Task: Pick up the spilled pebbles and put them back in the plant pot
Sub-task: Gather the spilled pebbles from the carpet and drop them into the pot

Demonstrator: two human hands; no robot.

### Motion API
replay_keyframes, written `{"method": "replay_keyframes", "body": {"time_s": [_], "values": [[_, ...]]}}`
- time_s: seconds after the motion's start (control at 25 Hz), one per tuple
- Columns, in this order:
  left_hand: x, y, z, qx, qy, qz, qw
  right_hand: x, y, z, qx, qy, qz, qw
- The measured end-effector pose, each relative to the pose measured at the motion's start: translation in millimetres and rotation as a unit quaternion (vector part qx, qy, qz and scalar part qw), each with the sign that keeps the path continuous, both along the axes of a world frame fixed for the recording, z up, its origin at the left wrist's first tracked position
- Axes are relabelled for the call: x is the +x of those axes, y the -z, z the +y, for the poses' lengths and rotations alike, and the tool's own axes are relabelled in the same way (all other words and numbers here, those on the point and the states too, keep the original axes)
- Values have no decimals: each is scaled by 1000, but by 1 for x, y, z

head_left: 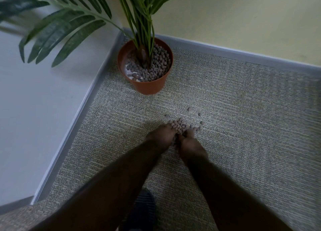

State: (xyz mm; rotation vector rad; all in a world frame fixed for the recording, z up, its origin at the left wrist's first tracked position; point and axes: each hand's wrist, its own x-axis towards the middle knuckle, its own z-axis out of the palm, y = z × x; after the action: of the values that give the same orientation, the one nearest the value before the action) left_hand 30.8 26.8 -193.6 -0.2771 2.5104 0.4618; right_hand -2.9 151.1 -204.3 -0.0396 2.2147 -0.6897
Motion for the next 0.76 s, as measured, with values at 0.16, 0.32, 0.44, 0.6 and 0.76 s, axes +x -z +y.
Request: {"method": "replay_keyframes", "body": {"time_s": [0.16, 0.32, 0.44, 0.6, 0.76], "values": [[0, -2, 0, -26, 33, -2, 999, -3, 0, -2, 13, 10, -11, 1000], [0, 1, -2, -30, 48, 8, 998, -5, 2, -6, 10, -10, -19, 1000], [-2, 3, -3, -27, 50, 11, 998, -8, 5, -9, 20, -11, -19, 1000], [-3, 2, -4, -45, 76, 13, 996, -12, 8, -11, 16, -21, -21, 999], [-1, -2, -7, -27, 71, 33, 997, -13, 14, -6, 22, -107, 19, 994]]}}
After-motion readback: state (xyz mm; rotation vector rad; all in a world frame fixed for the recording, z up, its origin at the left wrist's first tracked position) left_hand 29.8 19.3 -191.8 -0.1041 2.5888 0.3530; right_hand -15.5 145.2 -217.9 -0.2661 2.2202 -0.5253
